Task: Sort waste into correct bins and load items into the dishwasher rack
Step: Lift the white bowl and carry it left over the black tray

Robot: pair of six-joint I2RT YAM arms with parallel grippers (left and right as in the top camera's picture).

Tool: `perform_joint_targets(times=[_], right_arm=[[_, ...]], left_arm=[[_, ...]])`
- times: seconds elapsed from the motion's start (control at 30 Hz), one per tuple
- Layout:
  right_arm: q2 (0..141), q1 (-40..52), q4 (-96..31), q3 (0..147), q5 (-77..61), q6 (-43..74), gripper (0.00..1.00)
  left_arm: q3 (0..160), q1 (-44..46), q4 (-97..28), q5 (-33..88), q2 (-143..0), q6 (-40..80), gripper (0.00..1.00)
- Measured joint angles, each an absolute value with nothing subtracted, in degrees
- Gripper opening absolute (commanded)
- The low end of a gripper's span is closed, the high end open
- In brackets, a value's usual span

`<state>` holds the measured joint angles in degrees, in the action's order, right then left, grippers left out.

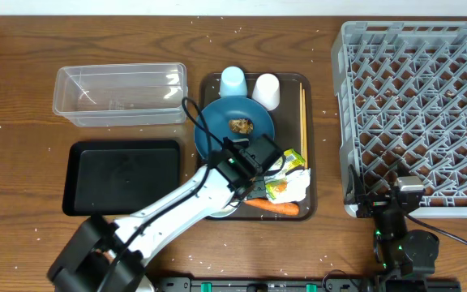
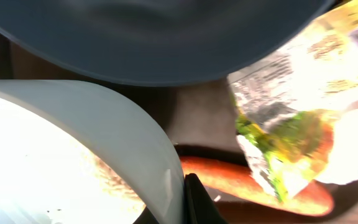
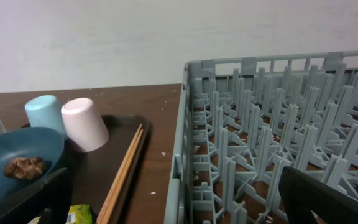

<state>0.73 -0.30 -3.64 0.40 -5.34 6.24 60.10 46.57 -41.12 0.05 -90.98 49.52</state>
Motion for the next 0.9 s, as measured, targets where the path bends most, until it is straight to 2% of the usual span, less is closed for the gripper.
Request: perform_joint_targets(times=[0.2, 0.33, 0.57, 0.9], right_arm=[[0.73, -0.3, -3.64, 0.4, -5.34, 6.24, 0.99], [0.73, -0.3, -3.64, 0.4, -5.34, 6.24, 0.99], [0.73, -0.3, -3.66, 0.4, -5.34, 6.24, 0.99], [0.73, -0.3, -3.66, 0.4, -5.34, 6.24, 0.99]], left_arm=[[60.07, 45.78, -41.3, 0.21, -88.09, 49.52, 0.06], [60.07, 42.02, -42.94, 0.95, -85.14, 49.19, 0.06], [60.07, 29.26, -46.72, 2.17, -78.39, 44.69, 0.06], [60.05, 9.32, -46.98, 12.01, -76.2, 33.56, 0.06]])
